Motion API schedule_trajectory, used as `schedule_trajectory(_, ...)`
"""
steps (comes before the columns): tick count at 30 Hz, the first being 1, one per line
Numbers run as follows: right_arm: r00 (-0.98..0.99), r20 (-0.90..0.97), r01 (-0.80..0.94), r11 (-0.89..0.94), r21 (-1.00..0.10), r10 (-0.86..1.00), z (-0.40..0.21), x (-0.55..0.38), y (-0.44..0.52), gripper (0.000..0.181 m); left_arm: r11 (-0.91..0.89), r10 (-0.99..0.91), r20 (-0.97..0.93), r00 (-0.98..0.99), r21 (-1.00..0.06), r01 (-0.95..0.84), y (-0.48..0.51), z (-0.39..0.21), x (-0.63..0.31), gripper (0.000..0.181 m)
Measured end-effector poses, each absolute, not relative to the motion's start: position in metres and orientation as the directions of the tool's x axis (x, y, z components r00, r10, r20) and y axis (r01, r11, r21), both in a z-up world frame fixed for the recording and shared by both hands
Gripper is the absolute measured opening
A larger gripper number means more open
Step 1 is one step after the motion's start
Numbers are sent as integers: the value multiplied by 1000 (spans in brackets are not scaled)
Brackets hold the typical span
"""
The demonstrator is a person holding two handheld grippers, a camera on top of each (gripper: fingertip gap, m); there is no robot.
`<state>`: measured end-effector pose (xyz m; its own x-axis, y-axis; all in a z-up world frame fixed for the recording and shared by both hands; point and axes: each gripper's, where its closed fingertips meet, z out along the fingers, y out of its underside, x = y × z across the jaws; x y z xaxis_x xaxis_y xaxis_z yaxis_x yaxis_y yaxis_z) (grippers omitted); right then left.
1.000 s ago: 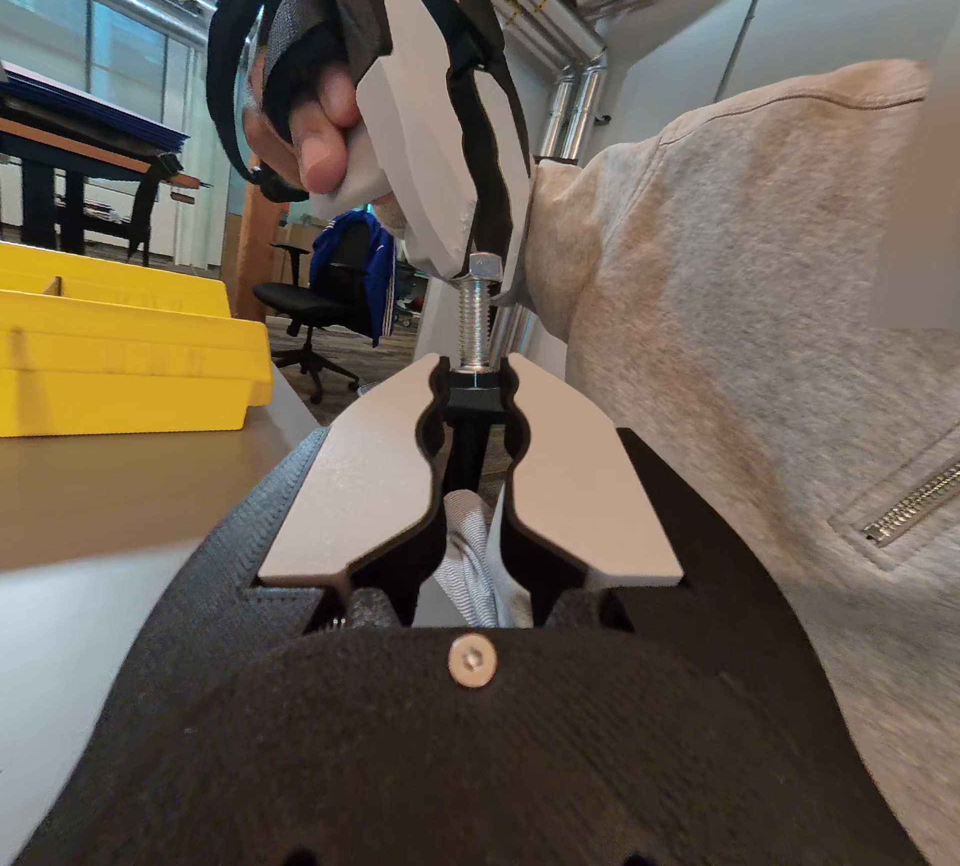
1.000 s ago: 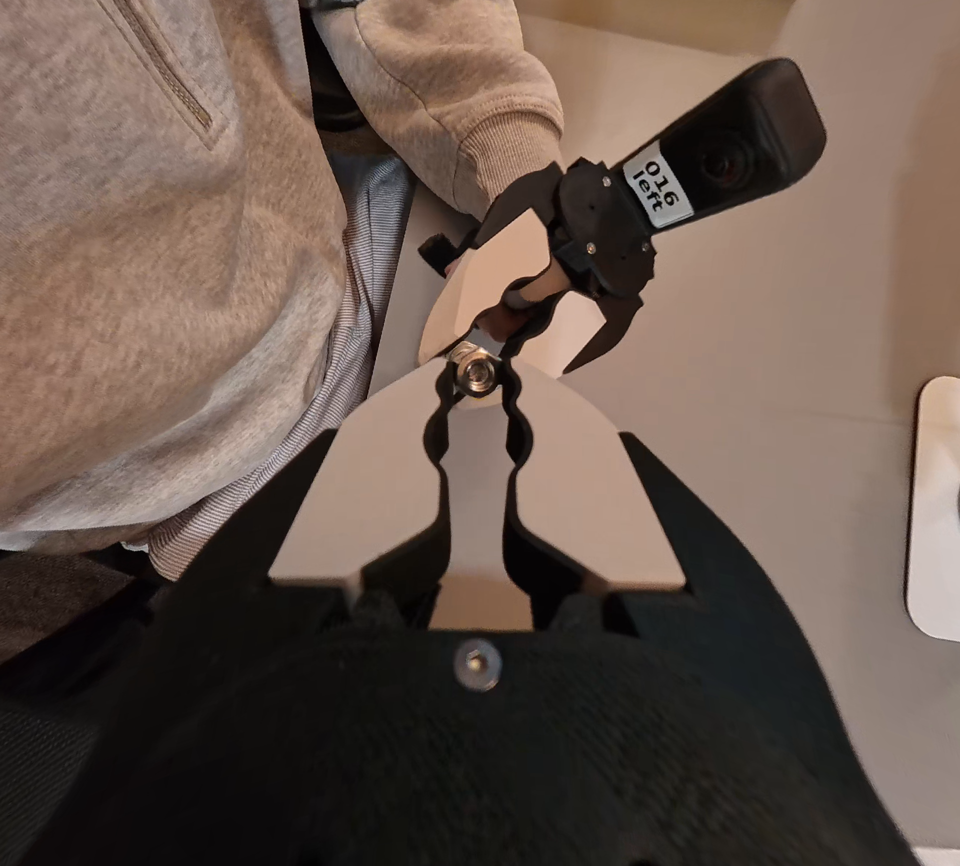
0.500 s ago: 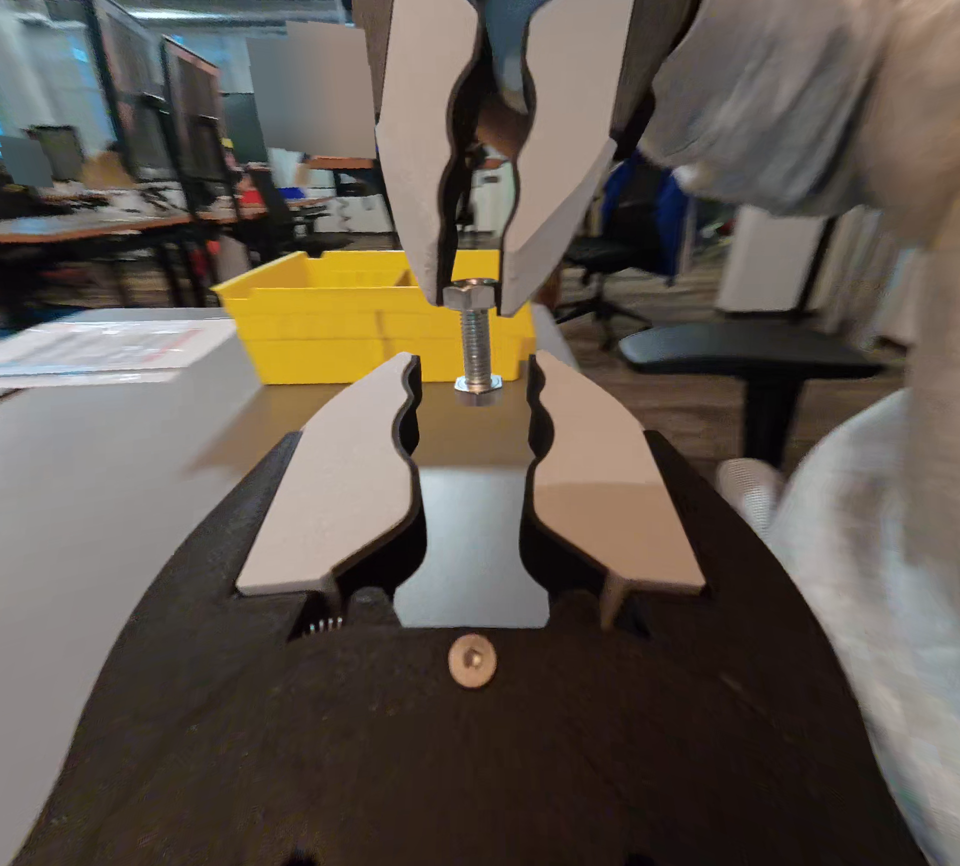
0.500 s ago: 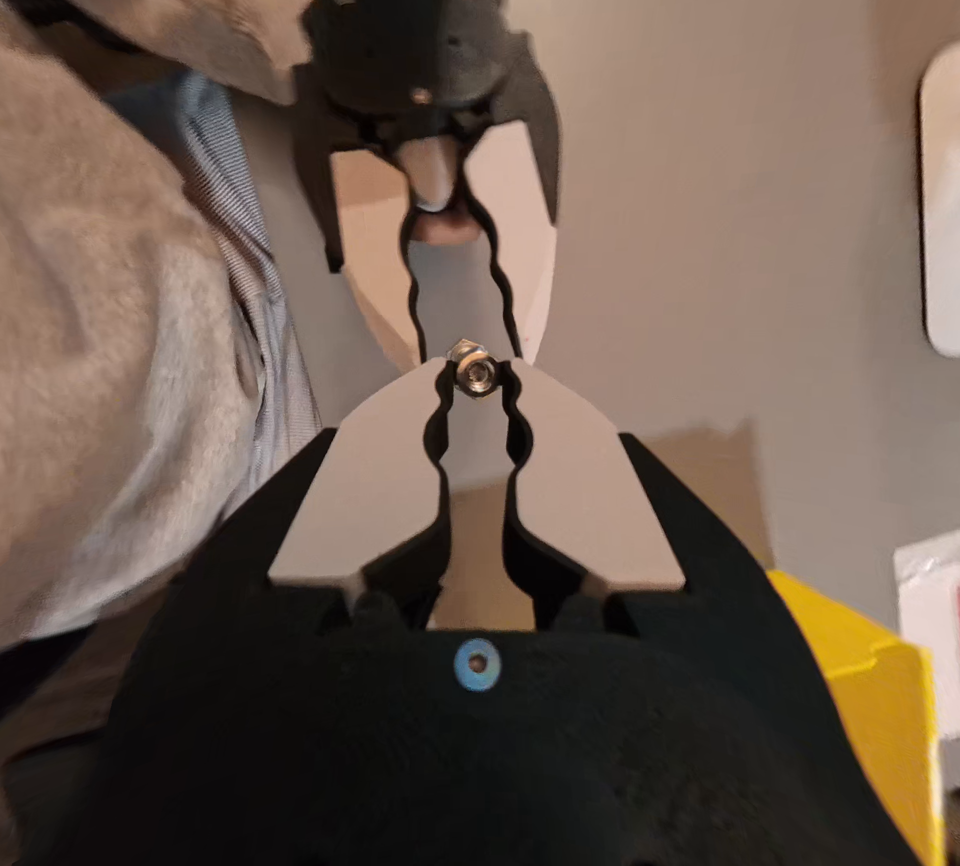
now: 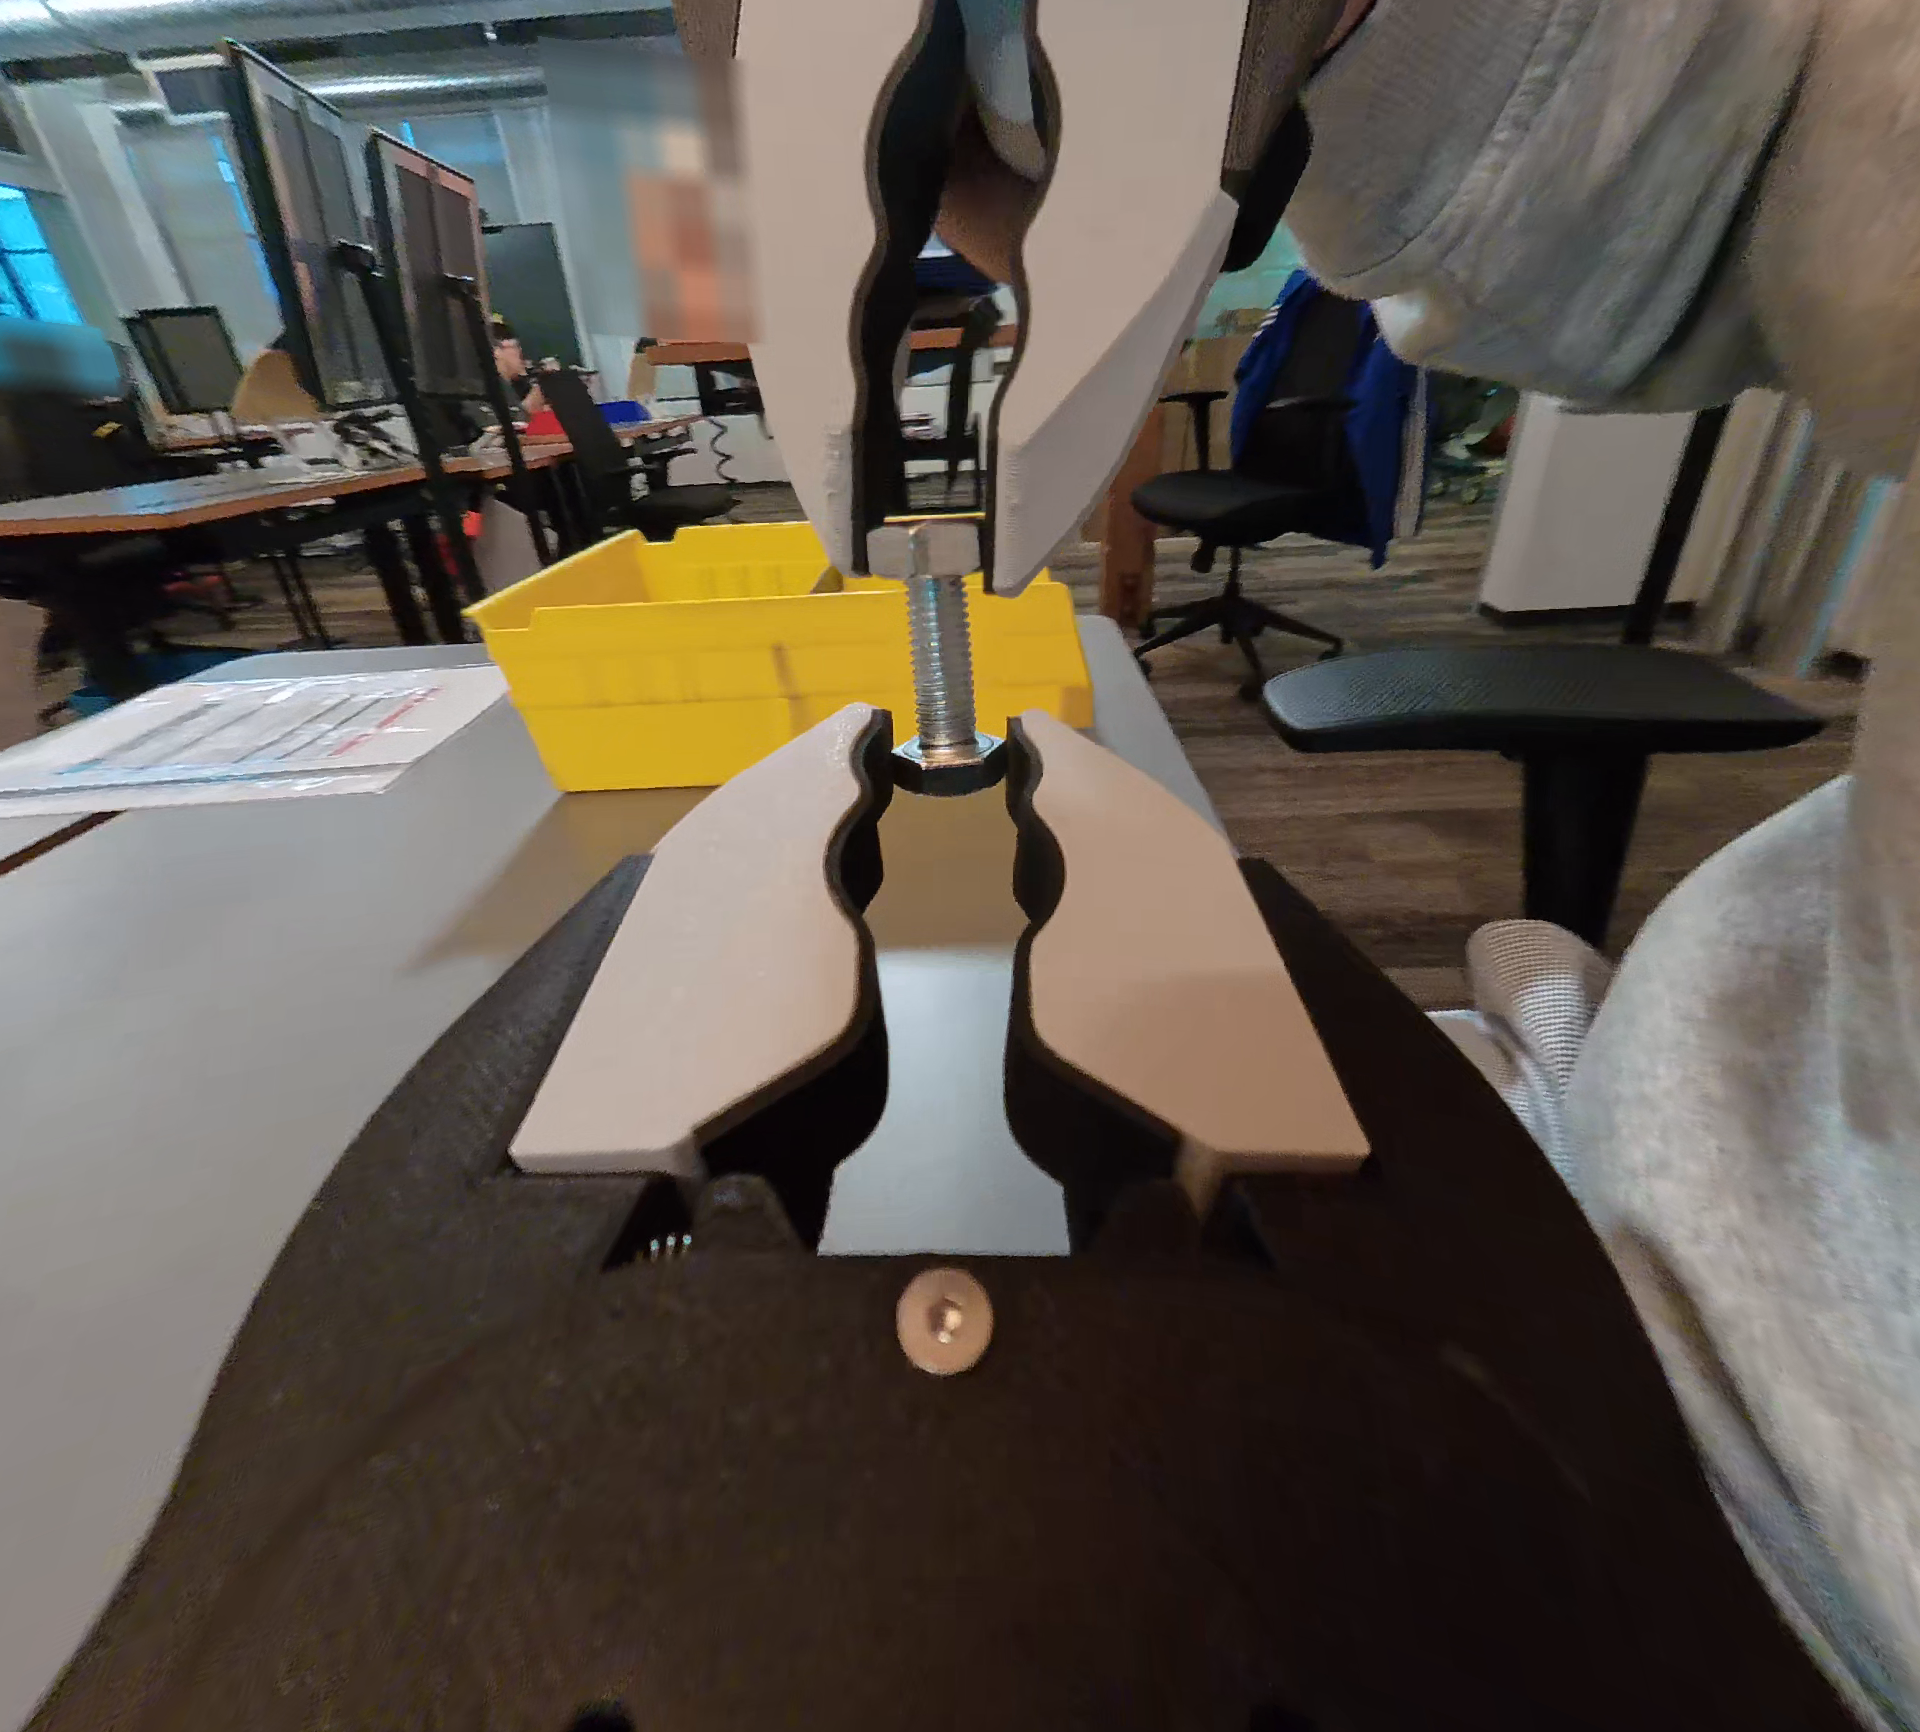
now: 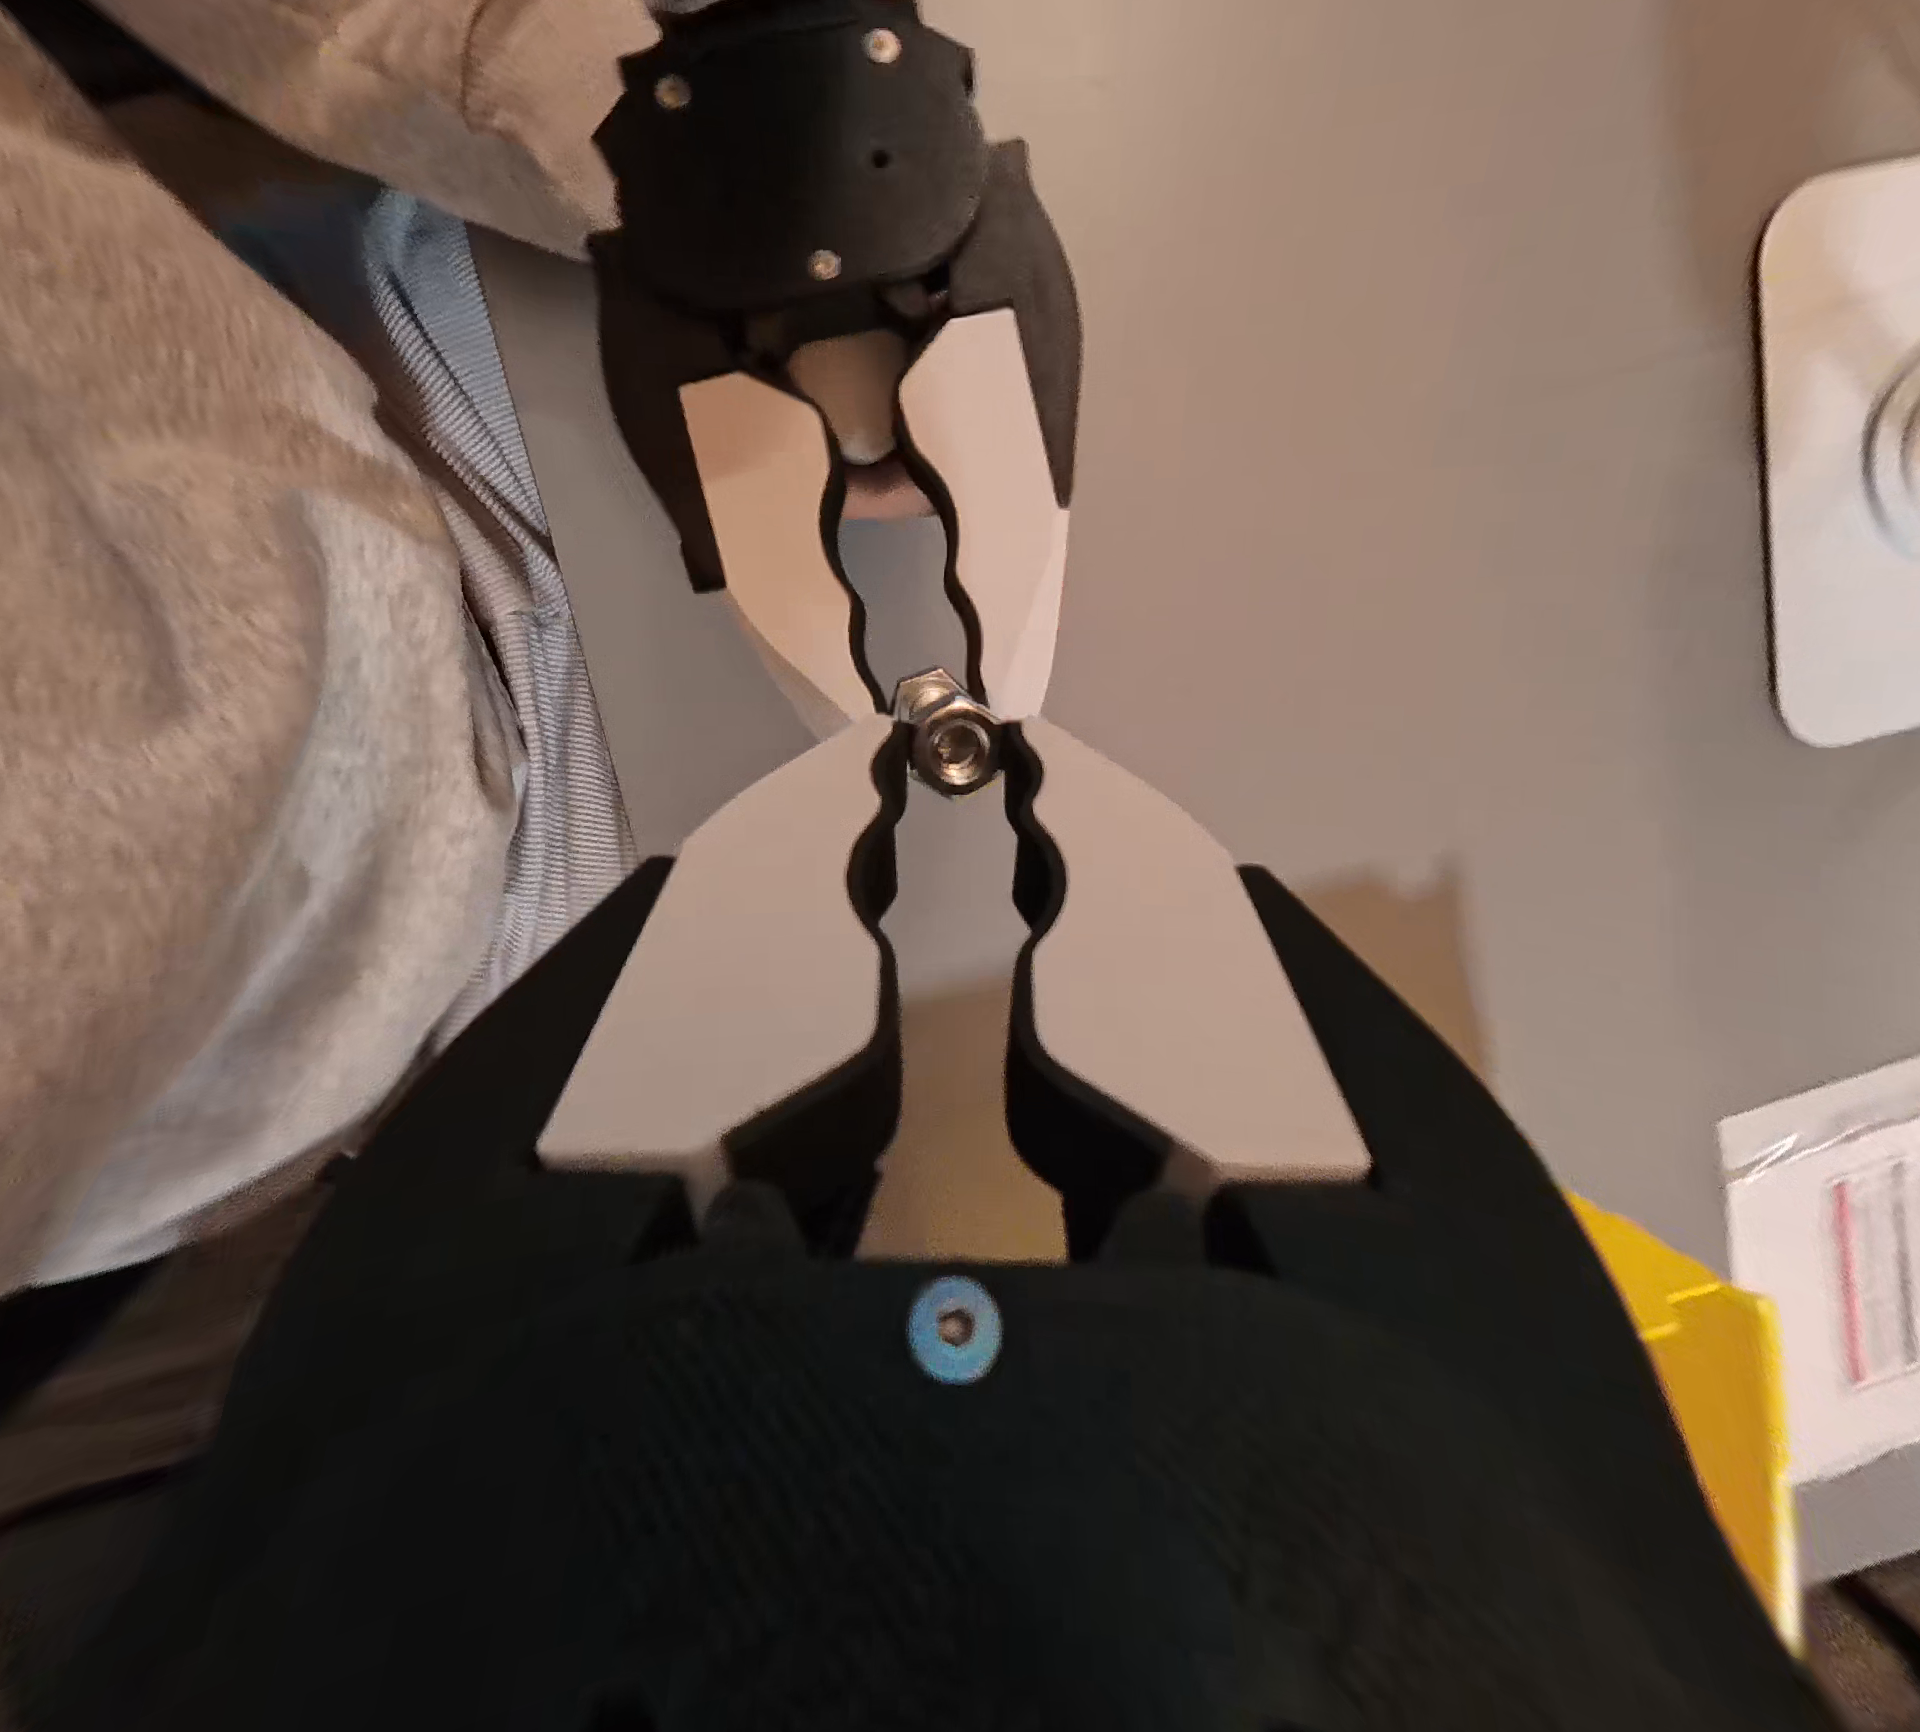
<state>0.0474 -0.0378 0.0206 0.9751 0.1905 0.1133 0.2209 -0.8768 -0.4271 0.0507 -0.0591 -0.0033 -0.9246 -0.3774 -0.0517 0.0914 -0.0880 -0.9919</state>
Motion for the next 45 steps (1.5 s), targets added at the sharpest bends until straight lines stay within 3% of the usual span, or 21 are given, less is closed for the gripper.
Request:
schedule_trajectory(1, 966, 124, 260, -865, -430, 228, 21, 45, -38, 18, -100, -357, -39, -933, -992, 79, -60, -2, 49, 21)
schedule_trajectory(6, 914, 133, 397, -781, -482, 383, 27, 32, -40, 18, -159, -237, 14, -971, -987, 24, -62, 3, 34, 21)
schedule_trajectory(17, 809, 143, 529, -599, -601, 570, 40, 4, -40, 18, -253, 252, 269, -930, -909, -331, -57, 20, -6, 20)
schedule_trajectory(23, 644, 400, 712, -321, -624, 652, 54, -4, -30, 18, -276, 539, 362, -761, -777, -566, -37, 40, -17, 20)
schedule_trajectory(33, 602, 379, 705, -243, -667, 703, 60, -28, -21, 18, -119, 768, 365, -526, -726, -677, -25, 48, -48, 21)
schedule_trajectory(37, 648, 356, 683, -307, -663, 674, 62, -19, -21, 18, -202, 695, 365, -620, -728, -656, -27, 49, -35, 23)
schedule_trajectory(39, 699, 326, 650, -374, -662, 637, 62, -8, -24, 18, -270, 590, 387, -709, -733, -625, -32, 47, -19, 41)
schedule_trajectory(42, 822, 217, 527, -559, -640, 527, 54, 12, -31, 18, -348, 347, 385, -855, -794, -498, -40, 38, 7, 60)
schedule_trajectory(45, 940, 91, 323, -765, -557, 330, 39, 35, -39, 18, -358, 72, 318, -945, -876, -322, -45, 26, 30, 62)
